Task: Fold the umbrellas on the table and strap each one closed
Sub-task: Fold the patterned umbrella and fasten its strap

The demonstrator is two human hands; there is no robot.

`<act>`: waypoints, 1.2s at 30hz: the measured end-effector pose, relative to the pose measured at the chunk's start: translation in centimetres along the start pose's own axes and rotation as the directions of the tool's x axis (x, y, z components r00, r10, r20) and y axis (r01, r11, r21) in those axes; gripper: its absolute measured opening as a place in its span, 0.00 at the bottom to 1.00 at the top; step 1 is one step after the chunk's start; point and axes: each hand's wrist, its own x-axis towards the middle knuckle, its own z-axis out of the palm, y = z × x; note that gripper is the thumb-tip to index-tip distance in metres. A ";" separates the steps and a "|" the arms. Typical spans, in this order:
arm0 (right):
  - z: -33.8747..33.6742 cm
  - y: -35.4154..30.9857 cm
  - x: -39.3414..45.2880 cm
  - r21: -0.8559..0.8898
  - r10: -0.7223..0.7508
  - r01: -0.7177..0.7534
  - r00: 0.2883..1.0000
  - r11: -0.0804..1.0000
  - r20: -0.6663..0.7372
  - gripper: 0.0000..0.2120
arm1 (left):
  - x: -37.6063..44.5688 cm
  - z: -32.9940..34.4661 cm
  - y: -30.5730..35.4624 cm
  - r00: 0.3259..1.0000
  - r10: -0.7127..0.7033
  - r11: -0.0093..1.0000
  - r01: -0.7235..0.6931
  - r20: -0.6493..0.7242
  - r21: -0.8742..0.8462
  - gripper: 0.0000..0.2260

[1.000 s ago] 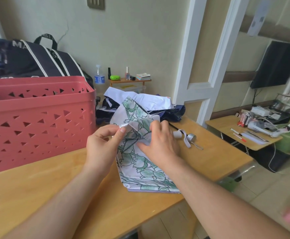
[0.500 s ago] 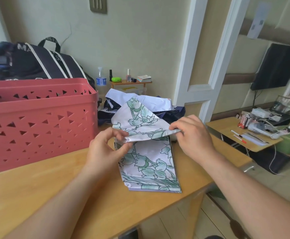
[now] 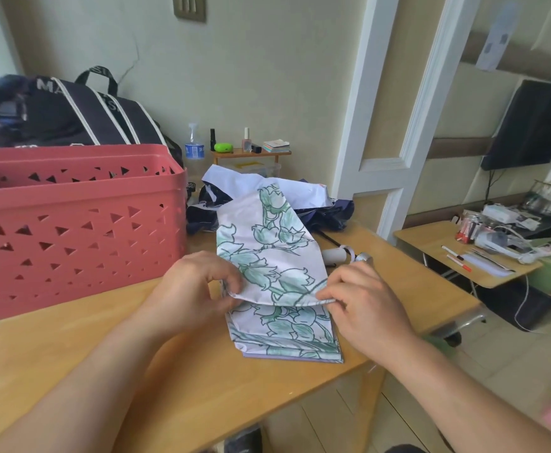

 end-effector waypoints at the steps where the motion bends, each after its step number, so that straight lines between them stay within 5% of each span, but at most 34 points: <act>1: 0.0 0.1 -0.1 0.002 0.017 -0.017 1.000 1.000 -0.003 0.13 | 0.0 0.0 0.1 1.000 -0.026 1.000 0.026 0.000 0.012 0.11; 5: 0.0 0.3 -0.1 0.016 0.107 -0.107 0.994 0.994 -0.033 0.13 | -0.1 -0.7 0.1 0.950 -0.280 0.959 0.284 0.139 -0.014 0.22; 8: 0.0 0.1 0.3 0.016 0.141 -0.141 0.989 0.990 -0.053 0.12 | -0.2 -0.9 -0.1 0.886 -0.365 0.908 0.406 0.285 -0.099 0.17; 13: 0.1 0.0 0.9 0.039 0.160 -0.157 0.982 0.987 -0.095 0.12 | -0.4 -0.1 -0.1 0.842 -0.493 0.701 0.534 0.220 -0.473 0.20; 22: 0.3 -0.2 1.6 0.055 0.195 -0.189 0.972 0.980 -0.129 0.12 | -0.2 1.1 0.0 0.820 -0.522 0.621 0.555 0.236 -0.554 0.18; 30: 0.0 0.1 1.5 0.041 0.207 -0.204 0.972 0.978 -0.109 0.12 | -0.5 0.4 -0.8 0.772 -0.511 0.529 0.630 0.379 -0.569 0.30; 36: 0.2 0.3 0.3 0.003 0.119 -0.119 0.990 0.993 -0.075 0.15 | -0.5 -0.5 0.3 0.737 -0.448 0.580 0.671 0.507 -0.462 0.12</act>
